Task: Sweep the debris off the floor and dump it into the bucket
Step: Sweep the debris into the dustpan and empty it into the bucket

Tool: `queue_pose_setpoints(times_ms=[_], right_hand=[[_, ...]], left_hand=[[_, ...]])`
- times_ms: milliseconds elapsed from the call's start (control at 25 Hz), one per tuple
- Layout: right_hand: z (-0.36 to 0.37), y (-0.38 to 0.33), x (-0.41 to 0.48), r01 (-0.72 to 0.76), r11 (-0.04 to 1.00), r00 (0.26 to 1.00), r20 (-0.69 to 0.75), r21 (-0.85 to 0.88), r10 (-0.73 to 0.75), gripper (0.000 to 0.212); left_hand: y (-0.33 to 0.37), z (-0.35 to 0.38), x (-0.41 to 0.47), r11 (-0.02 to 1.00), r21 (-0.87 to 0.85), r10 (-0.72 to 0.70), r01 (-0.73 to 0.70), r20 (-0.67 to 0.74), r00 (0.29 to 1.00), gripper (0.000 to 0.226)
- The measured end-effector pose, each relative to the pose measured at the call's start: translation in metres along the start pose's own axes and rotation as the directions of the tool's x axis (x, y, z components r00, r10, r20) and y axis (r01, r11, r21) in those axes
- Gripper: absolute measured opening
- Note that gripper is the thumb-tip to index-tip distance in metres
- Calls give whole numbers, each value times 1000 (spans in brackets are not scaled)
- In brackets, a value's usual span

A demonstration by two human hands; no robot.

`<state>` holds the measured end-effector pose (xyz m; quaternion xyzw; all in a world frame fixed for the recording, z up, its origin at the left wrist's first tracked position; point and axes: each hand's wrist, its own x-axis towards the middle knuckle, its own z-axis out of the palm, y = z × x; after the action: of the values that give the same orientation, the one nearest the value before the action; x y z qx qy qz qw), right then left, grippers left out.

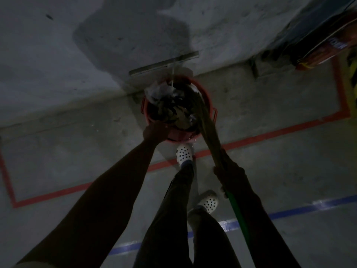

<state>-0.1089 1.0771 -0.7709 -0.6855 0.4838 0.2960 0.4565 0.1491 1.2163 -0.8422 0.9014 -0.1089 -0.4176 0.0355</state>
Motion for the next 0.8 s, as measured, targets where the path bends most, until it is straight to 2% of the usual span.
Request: queue_pose_setpoints(times_ms=[200,400,560,800], right_hand=[[-2,-1,-19,21,1000,1000,-3,1,-21,75],[-12,-1,-24,8,1000,1000,-11,10,-8,74],[-20,1,-25,-10,1000,1000,-11,-8,10,71],[-41,-18,-49,18,1000,1000,8,6,-18,77]], left_hand=[[1,-6,-27,995,-78,-62,55,-98,993,36],[9,-5,-51,998,-27,-53,51,-55,997,35],[8,-2,-61,994,-52,-95,94,-27,995,27],[12,-19,-87,994,-33,-106,104,-65,992,27]])
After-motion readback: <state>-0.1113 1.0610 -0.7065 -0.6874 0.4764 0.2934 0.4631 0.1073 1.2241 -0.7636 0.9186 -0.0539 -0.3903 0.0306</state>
